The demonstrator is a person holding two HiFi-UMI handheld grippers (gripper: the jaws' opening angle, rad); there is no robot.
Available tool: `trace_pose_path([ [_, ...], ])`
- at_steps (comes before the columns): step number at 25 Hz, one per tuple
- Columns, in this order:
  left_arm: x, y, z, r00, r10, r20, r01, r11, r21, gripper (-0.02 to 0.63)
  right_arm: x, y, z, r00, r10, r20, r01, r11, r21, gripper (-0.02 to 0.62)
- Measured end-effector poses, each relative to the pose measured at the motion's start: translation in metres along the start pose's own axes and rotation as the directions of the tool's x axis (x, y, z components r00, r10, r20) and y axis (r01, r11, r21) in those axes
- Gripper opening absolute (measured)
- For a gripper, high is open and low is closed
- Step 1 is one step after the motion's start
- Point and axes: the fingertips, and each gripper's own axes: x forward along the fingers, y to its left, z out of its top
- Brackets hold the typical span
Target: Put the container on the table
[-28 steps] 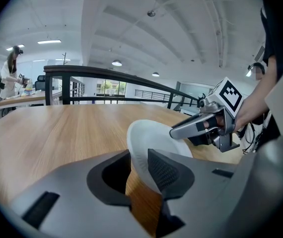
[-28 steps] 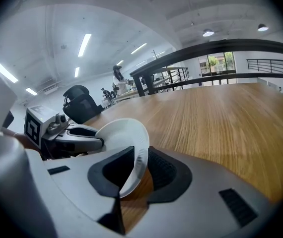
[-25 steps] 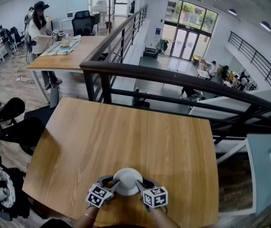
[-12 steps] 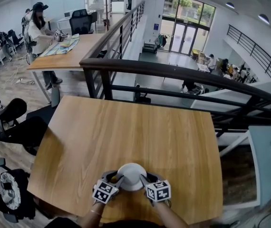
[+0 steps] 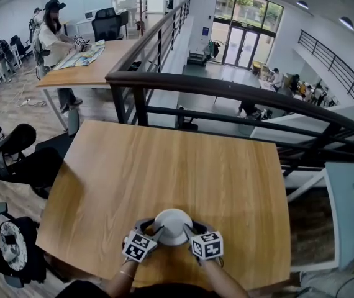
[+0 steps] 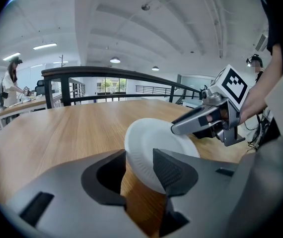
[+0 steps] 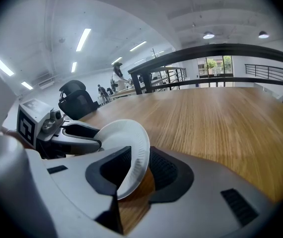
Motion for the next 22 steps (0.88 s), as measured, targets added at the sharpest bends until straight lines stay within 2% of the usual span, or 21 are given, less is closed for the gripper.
trace_pose_path([
  [12,0.0,0.001,0.0,1.0,0.002,0.005,-0.002,1.0,-0.028,0.201,-0.002,-0.004,0.004,1.0,-0.016,0.023,0.016,1.0,0.0,0.137],
  [17,-0.003,0.006,0.001,1.0,0.026,0.007,-0.026,0.999,-0.022,0.204,-0.005,-0.006,0.005,0.999,-0.029,0.026,0.029,1.0,0.002,0.135],
  [22,-0.013,0.012,0.011,0.997,0.059,0.051,-0.056,0.997,-0.057,0.196,-0.014,-0.005,0.016,0.996,-0.032,0.082,0.032,0.999,-0.003,0.058],
])
